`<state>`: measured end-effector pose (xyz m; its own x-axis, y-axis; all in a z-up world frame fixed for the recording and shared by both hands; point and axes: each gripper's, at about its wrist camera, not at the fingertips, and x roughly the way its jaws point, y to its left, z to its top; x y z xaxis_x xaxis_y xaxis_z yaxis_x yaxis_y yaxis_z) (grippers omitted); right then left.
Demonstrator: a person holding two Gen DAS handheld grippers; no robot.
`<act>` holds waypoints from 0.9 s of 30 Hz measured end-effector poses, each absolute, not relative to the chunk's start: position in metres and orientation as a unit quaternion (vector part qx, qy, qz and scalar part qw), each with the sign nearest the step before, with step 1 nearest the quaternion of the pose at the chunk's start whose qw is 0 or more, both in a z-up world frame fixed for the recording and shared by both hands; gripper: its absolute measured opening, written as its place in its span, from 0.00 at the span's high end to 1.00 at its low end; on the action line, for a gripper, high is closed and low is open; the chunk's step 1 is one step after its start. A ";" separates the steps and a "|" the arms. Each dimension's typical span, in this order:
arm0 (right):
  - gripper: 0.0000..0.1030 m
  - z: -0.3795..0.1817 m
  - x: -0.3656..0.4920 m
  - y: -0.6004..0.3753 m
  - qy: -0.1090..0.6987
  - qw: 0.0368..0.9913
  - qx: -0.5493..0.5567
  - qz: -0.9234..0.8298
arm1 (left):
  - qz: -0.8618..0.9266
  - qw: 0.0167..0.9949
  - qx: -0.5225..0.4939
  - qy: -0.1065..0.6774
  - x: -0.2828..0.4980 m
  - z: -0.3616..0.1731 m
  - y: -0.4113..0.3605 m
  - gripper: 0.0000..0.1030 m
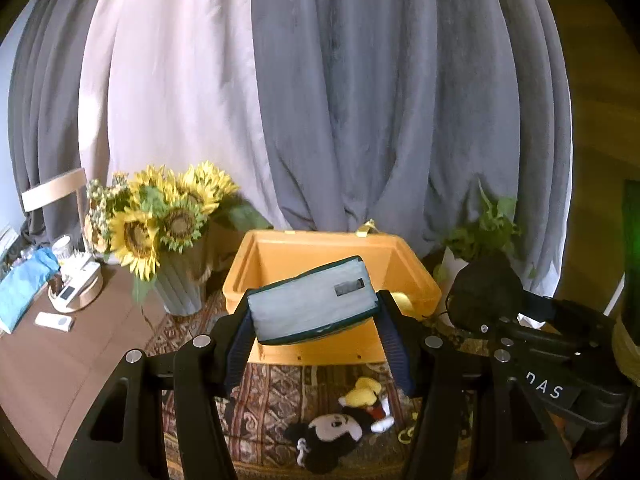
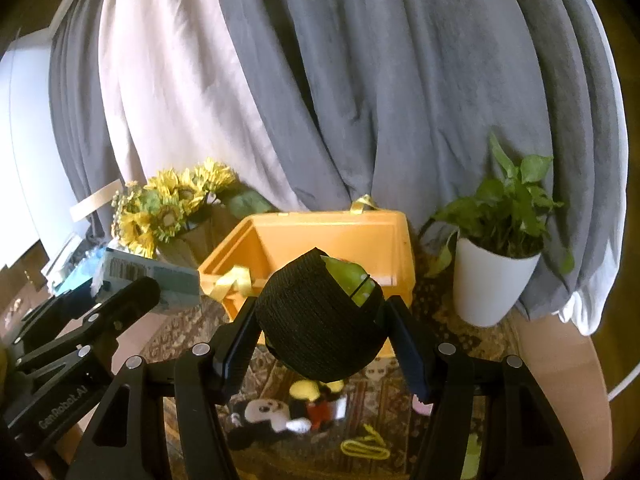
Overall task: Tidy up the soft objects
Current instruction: 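Carry the blue box and black plush up over the orange crate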
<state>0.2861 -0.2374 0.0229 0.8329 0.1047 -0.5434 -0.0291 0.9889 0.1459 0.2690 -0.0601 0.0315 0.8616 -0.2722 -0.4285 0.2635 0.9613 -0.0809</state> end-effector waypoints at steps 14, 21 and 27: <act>0.39 0.036 0.334 -0.245 0.270 0.961 0.056 0.038 | -0.138 0.970 -0.012 0.201 0.315 0.042 -0.068 0.44; 0.39 0.026 0.373 -0.248 0.281 0.957 0.059 0.040 | -0.133 0.970 -0.012 0.204 0.347 0.037 -0.075 0.44; 0.39 0.014 0.404 -0.251 0.302 0.951 0.061 0.033 | -0.128 0.968 -0.006 0.216 0.377 0.028 -0.080 0.44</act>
<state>0.4044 -0.2511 0.0140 0.8153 0.0988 -0.5705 -0.0250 0.9904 0.1359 0.3770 -0.0800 0.0282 0.8739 -0.2499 -0.4171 0.2448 0.9673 -0.0667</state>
